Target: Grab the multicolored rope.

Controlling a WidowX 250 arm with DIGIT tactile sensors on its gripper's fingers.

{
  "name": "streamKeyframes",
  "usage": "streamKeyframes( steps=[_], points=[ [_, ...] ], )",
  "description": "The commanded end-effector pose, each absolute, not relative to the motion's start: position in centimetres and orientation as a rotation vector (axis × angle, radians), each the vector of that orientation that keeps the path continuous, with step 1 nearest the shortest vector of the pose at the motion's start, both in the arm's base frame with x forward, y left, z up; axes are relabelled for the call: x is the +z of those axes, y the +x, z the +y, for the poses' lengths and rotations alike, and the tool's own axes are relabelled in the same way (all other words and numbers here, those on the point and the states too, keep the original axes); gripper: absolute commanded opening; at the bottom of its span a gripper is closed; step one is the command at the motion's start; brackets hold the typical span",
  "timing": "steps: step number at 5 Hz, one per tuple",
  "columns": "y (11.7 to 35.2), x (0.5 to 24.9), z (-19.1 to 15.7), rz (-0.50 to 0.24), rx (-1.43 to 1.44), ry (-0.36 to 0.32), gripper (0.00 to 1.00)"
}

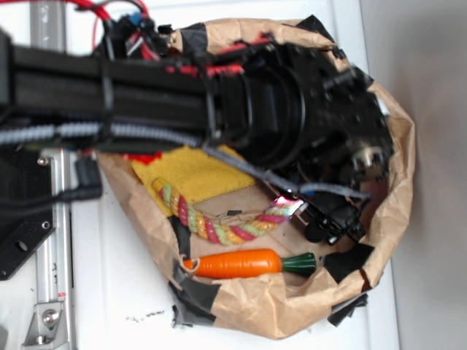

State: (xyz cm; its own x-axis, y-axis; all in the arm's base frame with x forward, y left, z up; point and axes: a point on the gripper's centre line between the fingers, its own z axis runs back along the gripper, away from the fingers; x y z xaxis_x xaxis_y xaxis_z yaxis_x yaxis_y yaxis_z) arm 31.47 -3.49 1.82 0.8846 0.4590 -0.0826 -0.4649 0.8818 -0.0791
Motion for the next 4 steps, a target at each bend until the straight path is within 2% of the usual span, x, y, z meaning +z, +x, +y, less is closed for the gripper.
streamKeyframes(
  steps=[1,2,3,4],
  points=[
    [34.6,7.9,-2.1,-0.121,0.018,-0.042,0.00],
    [32.1,11.1,-2.1,-0.079,-0.212,-0.102,0.00],
    [29.7,13.4,-2.4,-0.097,-0.354,-0.148,0.00],
    [29.2,15.6,-2.4,-0.119,-0.400,-0.171,0.00]
  ],
)
